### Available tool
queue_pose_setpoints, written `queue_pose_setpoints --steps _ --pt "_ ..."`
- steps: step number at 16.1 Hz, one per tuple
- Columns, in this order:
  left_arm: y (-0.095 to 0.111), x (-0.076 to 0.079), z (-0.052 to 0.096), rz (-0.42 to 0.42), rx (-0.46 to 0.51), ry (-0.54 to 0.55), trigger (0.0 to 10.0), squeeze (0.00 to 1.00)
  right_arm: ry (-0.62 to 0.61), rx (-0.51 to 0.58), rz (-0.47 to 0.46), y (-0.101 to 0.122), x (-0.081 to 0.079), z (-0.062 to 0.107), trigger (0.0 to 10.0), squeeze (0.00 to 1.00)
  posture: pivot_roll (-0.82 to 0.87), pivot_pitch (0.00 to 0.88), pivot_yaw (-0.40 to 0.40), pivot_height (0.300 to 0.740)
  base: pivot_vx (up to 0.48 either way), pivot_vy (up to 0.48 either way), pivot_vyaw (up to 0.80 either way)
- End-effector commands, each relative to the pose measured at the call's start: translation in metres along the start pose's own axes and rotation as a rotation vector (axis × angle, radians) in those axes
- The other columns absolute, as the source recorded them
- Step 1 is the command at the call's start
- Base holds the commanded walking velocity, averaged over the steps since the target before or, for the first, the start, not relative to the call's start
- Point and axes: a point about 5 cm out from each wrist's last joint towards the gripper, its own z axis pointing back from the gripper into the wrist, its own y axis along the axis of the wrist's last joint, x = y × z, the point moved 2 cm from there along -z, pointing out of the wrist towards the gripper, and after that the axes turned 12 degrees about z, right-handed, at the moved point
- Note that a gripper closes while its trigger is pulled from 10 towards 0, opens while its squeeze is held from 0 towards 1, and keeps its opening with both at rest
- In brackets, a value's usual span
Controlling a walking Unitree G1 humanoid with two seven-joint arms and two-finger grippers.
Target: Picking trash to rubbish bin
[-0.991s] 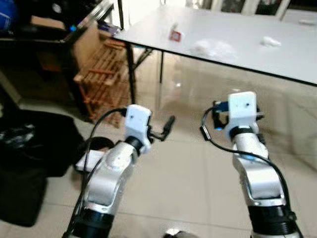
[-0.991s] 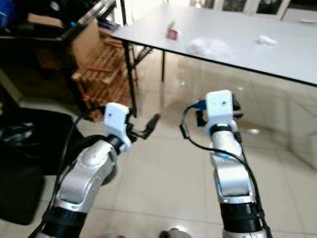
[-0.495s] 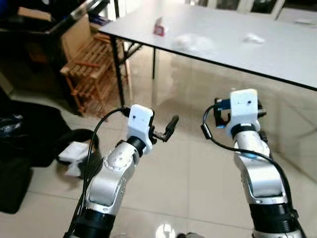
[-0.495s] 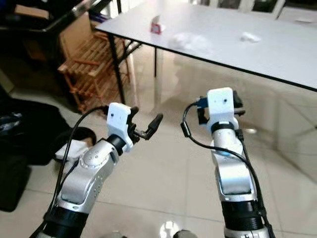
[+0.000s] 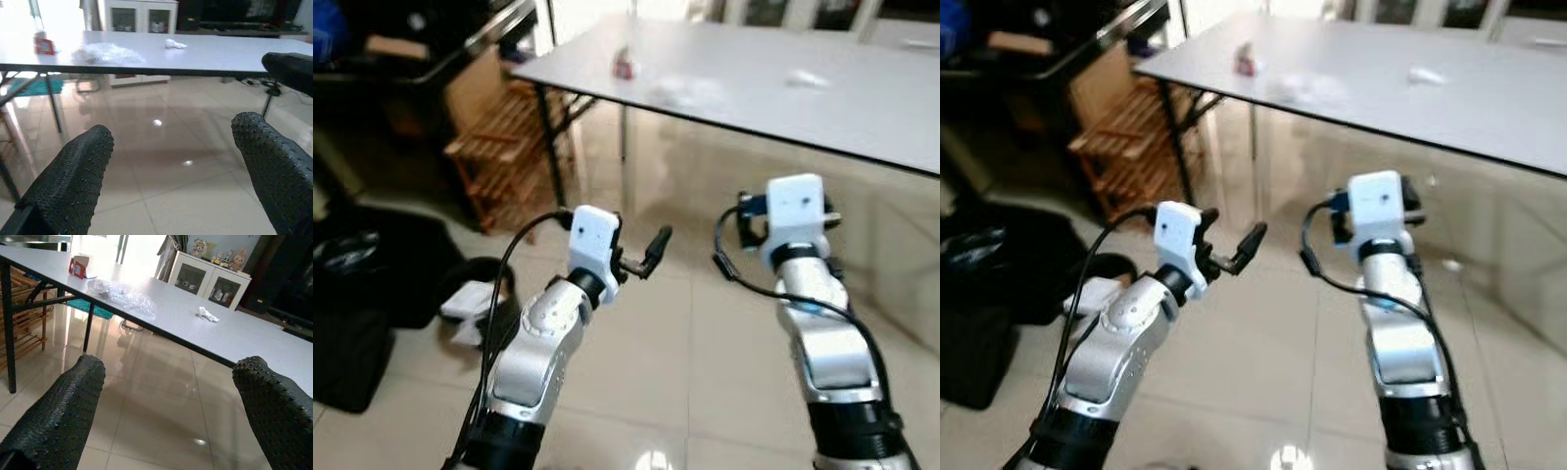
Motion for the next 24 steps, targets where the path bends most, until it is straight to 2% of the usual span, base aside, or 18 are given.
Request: queue_pose_setpoints --steps 1,4,6,8,10,17,18,19,20,21,22,24 --pt "0.002 -0.005 0.002 -0.014 -0.002 0.008 10.0 0.00 0.020 0.020 -0.010 0.007 -0.007 -0.002 10.0 0.29 0.01 0.095 -0.016 0.740 0.480 0.000 0.00" --pt "0.001 -0.005 0.002 -0.016 -0.004 0.004 10.0 0.00 0.021 0.022 -0.008 0.007 -0.007 -0.002 10.0 0.27 0.01 0.094 -0.017 0.740 0.480 0.000 0.00" --pt "0.000 -0.004 0.001 -0.016 -0.008 0.003 10.0 0.00 0.028 0.025 -0.010 0.007 -0.009 -0.003 10.0 0.22 0.01 0.094 -0.017 0.740 0.358 0.000 0.00" --pt "0.000 -0.001 0.001 -0.004 -0.005 -0.004 10.0 0.00 0.030 0.026 -0.008 0.007 -0.010 -0.003 10.0 0.15 0.02 0.091 -0.019 0.740 0.000 0.000 0.00" --pt "0.000 -0.003 0.001 0.006 -0.004 0.010 10.0 0.00 0.024 0.021 -0.015 0.006 -0.010 -0.003 10.0 0.00 0.02 0.090 -0.018 0.740 0.000 0.000 0.00" --pt "0.001 -0.004 -0.001 0.011 0.003 0.012 10.0 0.00 -0.004 0.011 -0.024 0.004 -0.004 -0.004 10.0 0.00 0.01 0.080 -0.019 0.740 0.000 0.000 -0.35" --pt "0.002 -0.004 -0.001 0.011 0.004 0.012 10.0 0.00 -0.016 0.012 -0.021 0.003 -0.002 -0.003 10.0 0.81 0.01 0.080 -0.019 0.740 0.000 0.000 0.00" --pt "0.003 -0.004 -0.002 0.010 0.005 0.011 10.0 0.00 -0.037 0.013 -0.016 0.002 0.002 -0.001 10.0 0.70 0.01 0.080 -0.019 0.740 0.000 0.000 0.00" --pt "0.003 -0.004 -0.003 0.010 0.007 0.010 10.0 0.00 -0.058 0.010 -0.015 0.000 0.006 0.000 10.0 0.32 0.01 0.072 -0.015 0.740 0.000 0.000 0.00" --pt "0.003 -0.004 -0.003 0.011 0.009 0.008 10.0 0.00 -0.068 0.002 -0.017 -0.003 0.009 0.001 10.0 0.29 0.01 0.072 -0.015 0.740 0.000 0.000 0.00" --pt "0.004 -0.003 -0.004 0.012 0.011 0.005 10.0 0.00 -0.082 -0.009 -0.017 -0.006 0.013 0.003 10.0 0.00 0.01 0.072 -0.015 0.740 0.000 0.000 0.00" --pt "0.005 -0.003 -0.006 0.017 0.021 -0.002 10.0 0.00 -0.106 -0.008 -0.033 -0.009 0.019 0.006 10.0 0.00 -0.01 0.064 -0.003 0.740 0.000 0.000 0.00"
